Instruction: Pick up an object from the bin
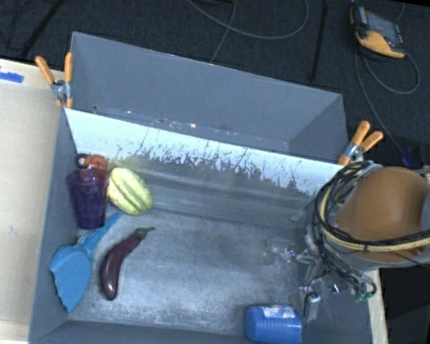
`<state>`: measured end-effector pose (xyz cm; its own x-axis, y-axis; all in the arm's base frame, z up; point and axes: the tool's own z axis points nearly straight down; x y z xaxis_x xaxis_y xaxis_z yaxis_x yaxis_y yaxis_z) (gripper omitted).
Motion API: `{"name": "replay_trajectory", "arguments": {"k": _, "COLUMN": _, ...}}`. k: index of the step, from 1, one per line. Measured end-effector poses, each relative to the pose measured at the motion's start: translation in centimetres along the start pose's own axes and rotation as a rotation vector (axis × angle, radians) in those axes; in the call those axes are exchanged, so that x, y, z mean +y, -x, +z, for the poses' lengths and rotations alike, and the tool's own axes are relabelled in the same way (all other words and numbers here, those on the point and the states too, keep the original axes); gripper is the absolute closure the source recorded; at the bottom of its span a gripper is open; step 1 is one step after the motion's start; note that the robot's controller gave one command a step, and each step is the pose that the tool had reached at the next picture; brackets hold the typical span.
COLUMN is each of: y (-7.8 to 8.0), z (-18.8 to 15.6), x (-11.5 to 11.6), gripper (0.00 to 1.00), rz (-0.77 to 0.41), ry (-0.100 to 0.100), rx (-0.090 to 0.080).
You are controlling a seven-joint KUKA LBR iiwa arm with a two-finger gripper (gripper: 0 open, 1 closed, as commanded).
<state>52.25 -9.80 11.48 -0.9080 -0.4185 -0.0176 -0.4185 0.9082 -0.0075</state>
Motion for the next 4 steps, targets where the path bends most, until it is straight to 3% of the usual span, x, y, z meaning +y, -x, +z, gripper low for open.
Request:
{"name": "replay_trajectory", "arguments": {"k": 1, "y": -1.0, "z": -0.2, "x": 2.1, "gripper": 0.0, "rz": -0.124, "ry": -0.001, "rx": 0.004}}
{"name": "replay_trajectory", "arguments": {"k": 2, "y": -1.5, "z": 1.9, "x": 4.0, "gripper": 0.0, "rz": -0.395, "ry": -0.008, "rx": 0.003}}
{"name": "replay_trajectory", "arguments": {"k": 3, "y": -1.7, "z": 2.4, "x": 4.9, "gripper": 1.0, "rz": -0.368, "ry": -0.031, "rx": 0.011}}
{"name": "replay_trajectory", "arguments": {"k": 4, "y": -1.7, "z": 2.4, "x": 5.0, "gripper": 1.0, "rz": -0.368, "ry": -0.031, "rx": 0.011}}
